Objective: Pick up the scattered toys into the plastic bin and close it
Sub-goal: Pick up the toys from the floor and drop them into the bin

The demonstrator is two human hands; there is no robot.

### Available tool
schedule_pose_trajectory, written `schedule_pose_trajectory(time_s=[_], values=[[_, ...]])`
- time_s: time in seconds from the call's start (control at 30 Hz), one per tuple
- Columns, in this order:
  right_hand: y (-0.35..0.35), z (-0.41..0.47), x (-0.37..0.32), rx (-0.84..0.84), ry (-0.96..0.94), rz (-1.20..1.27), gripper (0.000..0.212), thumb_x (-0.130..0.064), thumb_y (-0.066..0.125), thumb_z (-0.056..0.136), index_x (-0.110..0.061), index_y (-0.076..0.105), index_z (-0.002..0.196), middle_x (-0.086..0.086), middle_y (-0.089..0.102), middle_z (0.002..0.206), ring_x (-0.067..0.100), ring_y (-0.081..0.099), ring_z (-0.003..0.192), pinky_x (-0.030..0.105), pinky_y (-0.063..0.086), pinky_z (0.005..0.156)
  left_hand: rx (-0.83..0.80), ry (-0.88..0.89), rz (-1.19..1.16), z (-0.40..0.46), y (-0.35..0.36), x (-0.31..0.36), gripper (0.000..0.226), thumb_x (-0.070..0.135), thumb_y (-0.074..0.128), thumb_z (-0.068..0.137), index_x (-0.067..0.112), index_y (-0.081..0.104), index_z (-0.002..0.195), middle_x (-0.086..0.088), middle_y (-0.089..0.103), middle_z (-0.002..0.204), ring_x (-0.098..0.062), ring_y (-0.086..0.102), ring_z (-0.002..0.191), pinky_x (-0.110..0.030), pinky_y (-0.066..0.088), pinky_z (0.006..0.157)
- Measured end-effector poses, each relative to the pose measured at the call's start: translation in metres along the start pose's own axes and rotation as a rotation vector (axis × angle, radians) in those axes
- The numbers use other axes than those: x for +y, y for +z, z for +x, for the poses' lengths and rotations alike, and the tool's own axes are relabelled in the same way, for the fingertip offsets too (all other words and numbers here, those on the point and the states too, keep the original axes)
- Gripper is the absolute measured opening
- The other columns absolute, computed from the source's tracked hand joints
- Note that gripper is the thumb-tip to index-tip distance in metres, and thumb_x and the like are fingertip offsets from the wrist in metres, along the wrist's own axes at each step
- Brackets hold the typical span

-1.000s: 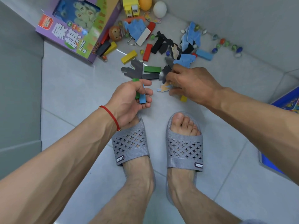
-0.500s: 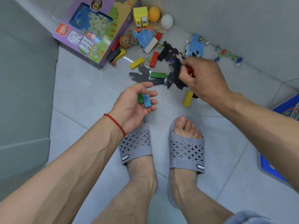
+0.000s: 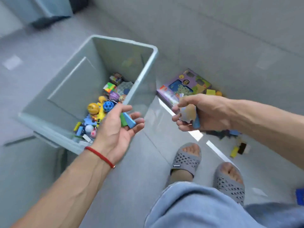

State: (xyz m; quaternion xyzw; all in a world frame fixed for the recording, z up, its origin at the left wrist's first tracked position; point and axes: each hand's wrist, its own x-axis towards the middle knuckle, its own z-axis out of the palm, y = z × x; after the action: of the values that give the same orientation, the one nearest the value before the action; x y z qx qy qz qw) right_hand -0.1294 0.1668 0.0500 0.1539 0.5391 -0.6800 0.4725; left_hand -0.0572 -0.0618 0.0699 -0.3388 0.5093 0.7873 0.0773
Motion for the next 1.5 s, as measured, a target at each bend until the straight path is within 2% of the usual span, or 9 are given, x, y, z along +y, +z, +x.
schedule_pose_trajectory(time_s=[0.13, 0.27, 0.43, 0.6, 0.73, 0.93, 1.1, 1.33, 1.5], values=[[0.115, 0.013, -0.053, -0.024, -0.1, -0.065, 0.024, -0.012, 0.053, 0.097, -0.007, 0.042, 0.117, 0.019, 0.051, 0.103, 0.032, 0.057, 0.088, 0.043, 0.063, 0.071, 0.189, 0.104, -0.046, -0.012, -0.06, 0.07, 0.015, 0.01, 0.051, 0.091, 0.003, 0.052, 0.104, -0.023, 0.048, 0.123, -0.036, 0.059, 0.11, -0.045, 0.057, 0.088], [0.186, 0.032, -0.073, -0.048, -0.226, -0.154, 0.028, -0.024, 0.055, 0.098, -0.005, 0.044, 0.115, 0.017, 0.05, 0.132, 0.041, 0.063, 0.104, 0.055, 0.056, 0.092, 0.196, 0.184, -0.078, -0.021, -0.079, 0.103, 0.011, 0.006, 0.05, 0.087, 0.009, 0.045, 0.096, -0.022, 0.012, 0.16, -0.047, 0.019, 0.146, -0.065, 0.03, 0.113], [0.153, 0.025, -0.072, 0.076, -0.135, -0.321, 0.041, -0.034, 0.055, 0.096, -0.004, 0.055, 0.124, 0.02, 0.047, 0.127, 0.043, 0.053, 0.124, 0.054, 0.055, 0.093, 0.195, 0.417, 0.093, -0.028, -0.05, 0.084, 0.044, 0.002, 0.05, 0.09, -0.007, 0.044, 0.133, -0.006, 0.044, 0.086, -0.031, 0.048, 0.095, -0.045, 0.05, 0.103], [0.0, -0.024, -0.044, 0.443, -0.164, -0.916, 0.029, -0.028, 0.055, 0.098, -0.005, 0.067, 0.111, 0.011, 0.067, 0.107, 0.026, 0.069, 0.092, 0.045, 0.061, 0.082, -0.04, 0.327, 0.24, -0.024, 0.03, 0.01, 0.054, 0.013, 0.057, 0.073, 0.01, 0.053, 0.127, -0.005, 0.058, 0.094, -0.023, 0.063, 0.09, -0.034, 0.058, 0.078], [-0.127, -0.057, 0.025, 0.669, 0.103, -1.283, 0.025, -0.027, 0.056, 0.094, -0.004, 0.068, 0.095, 0.016, 0.071, 0.094, 0.028, 0.069, 0.078, 0.035, 0.061, 0.068, -0.27, 0.111, 0.589, 0.001, 0.083, -0.072, 0.03, 0.012, 0.056, 0.092, 0.017, 0.057, 0.122, -0.007, 0.064, 0.104, -0.026, 0.068, 0.101, -0.04, 0.061, 0.082], [-0.227, -0.017, 0.167, 0.858, 0.297, -1.129, 0.068, -0.051, 0.068, 0.086, -0.005, 0.05, 0.132, 0.02, 0.058, 0.127, 0.038, 0.058, 0.115, 0.041, 0.051, 0.092, -0.461, 0.016, 1.049, 0.051, 0.14, -0.169, 0.036, 0.023, 0.058, 0.085, 0.026, 0.057, 0.121, 0.002, 0.066, 0.101, -0.025, 0.069, 0.09, -0.042, 0.06, 0.082], [-0.239, 0.042, 0.209, 1.098, 0.149, -0.994, 0.104, -0.071, 0.071, 0.07, -0.009, 0.029, 0.144, 0.012, 0.035, 0.138, 0.035, 0.051, 0.119, 0.045, 0.049, 0.08, -0.483, -0.031, 1.182, 0.093, 0.169, -0.224, 0.034, 0.025, 0.057, 0.088, 0.028, 0.056, 0.123, 0.002, 0.065, 0.11, -0.023, 0.066, 0.097, -0.033, 0.055, 0.081], [-0.259, 0.062, 0.257, 1.303, -0.207, -0.832, 0.055, -0.038, 0.07, 0.081, -0.005, 0.052, 0.121, 0.014, 0.046, 0.118, 0.035, 0.056, 0.096, 0.04, 0.052, 0.072, -0.436, -0.04, 1.213, 0.116, 0.173, -0.272, 0.034, 0.046, 0.052, 0.064, 0.048, 0.059, 0.097, 0.017, 0.068, 0.088, -0.02, 0.068, 0.095, -0.051, 0.053, 0.092], [-0.264, 0.057, 0.26, 1.291, -0.208, -0.876, 0.047, -0.032, 0.069, 0.075, -0.003, 0.051, 0.108, 0.015, 0.049, 0.101, 0.035, 0.053, 0.078, 0.04, 0.048, 0.063, -0.453, -0.064, 1.196, 0.116, 0.169, -0.281, 0.034, 0.048, 0.053, 0.062, 0.052, 0.062, 0.095, 0.022, 0.072, 0.085, -0.017, 0.07, 0.093, -0.049, 0.054, 0.091]])
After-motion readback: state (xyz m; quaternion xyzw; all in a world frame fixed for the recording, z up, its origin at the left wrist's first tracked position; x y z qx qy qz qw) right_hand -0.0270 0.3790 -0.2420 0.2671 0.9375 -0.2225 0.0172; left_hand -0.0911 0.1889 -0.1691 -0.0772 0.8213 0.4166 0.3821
